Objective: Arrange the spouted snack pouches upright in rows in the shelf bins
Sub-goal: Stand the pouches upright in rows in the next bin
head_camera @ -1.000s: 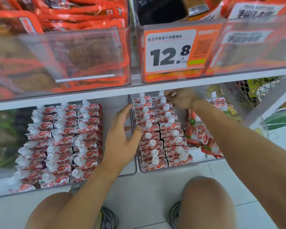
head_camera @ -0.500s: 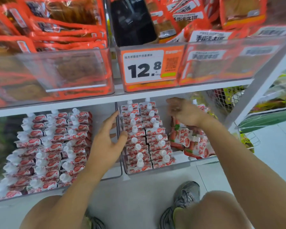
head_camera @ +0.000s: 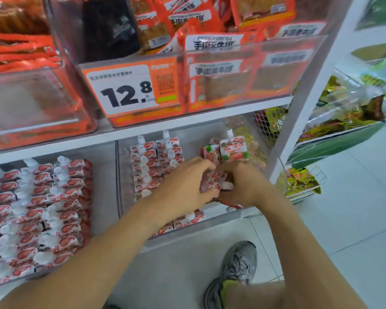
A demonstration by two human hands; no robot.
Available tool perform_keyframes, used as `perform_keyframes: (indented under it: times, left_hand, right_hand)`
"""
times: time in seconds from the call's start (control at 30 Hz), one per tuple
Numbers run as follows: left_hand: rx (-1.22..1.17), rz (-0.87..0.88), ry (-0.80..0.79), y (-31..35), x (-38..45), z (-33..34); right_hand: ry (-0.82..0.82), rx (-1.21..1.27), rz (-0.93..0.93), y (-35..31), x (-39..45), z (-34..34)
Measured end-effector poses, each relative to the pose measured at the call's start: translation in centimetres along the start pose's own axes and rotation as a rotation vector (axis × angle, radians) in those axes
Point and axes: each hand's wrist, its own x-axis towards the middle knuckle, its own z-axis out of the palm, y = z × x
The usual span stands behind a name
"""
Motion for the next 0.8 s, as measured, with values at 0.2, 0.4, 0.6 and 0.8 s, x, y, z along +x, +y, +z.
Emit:
perform_keyframes:
  times: [0.2,0.4,0.6,0.8]
  left_hand:
    - [0.181,0.065,-0.234,-0.4,3.8,2.3]
    - [0.118,0.094,-0.198,-1.5,5.1,2.5]
    - [-0.057,0.013,-0.159,-2.2,6.1,1.8]
    - [-0.182,-0.019,-0.005,-3.0,7.4,1.7]
  right_hand:
    - [0.083,0.123,0.016,1.6,-0.6,-1.6]
    - [0.175,0.158,0.086,2.1,-1.7,-3.4]
    - [-0.098,-0.057,0.234,0.7,-2.3,-1.6]
    - [0.027,-0.044,0.161,1.1,-0.9,-0.9]
